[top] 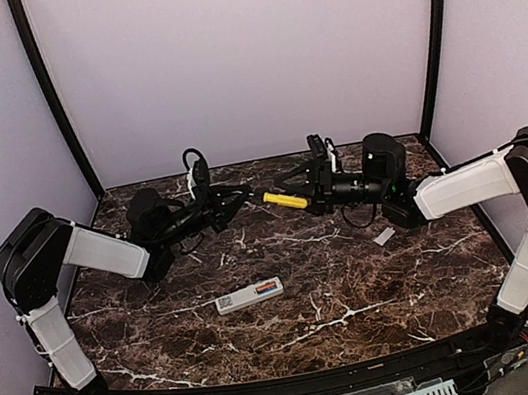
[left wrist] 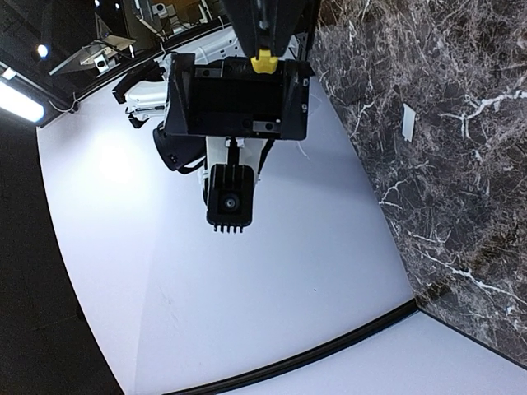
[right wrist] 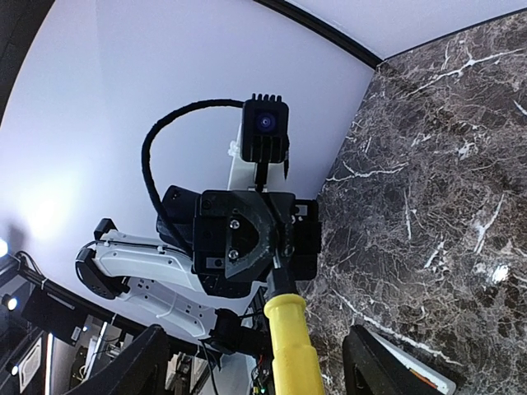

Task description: Unload the batteries from the remote control

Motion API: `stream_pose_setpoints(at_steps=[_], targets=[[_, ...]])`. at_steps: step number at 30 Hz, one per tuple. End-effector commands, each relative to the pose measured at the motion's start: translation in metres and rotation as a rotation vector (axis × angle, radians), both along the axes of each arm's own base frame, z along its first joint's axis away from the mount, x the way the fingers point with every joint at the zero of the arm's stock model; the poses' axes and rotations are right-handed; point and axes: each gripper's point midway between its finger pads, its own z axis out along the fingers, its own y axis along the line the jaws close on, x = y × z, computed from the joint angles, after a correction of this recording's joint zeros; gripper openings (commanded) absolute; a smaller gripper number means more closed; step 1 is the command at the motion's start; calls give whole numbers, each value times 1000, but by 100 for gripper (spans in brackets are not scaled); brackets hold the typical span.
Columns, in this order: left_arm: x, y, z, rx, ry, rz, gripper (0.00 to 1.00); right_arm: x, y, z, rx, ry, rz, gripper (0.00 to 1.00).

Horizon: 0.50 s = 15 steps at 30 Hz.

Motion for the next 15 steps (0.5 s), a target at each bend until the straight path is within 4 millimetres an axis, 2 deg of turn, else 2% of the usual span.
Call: stream_pose_setpoints(at_steps=[1, 11, 15], targets=[[6, 4, 15, -50, -42, 26, 0, -3, 8, 12, 65, -33, 26, 69], [9, 5, 8, -53, -26, 47, 0, 0, 20, 5, 47, -35, 25, 60], [9, 5, 6, -49, -23, 50, 0, 0, 23, 4, 46, -43, 30, 51]])
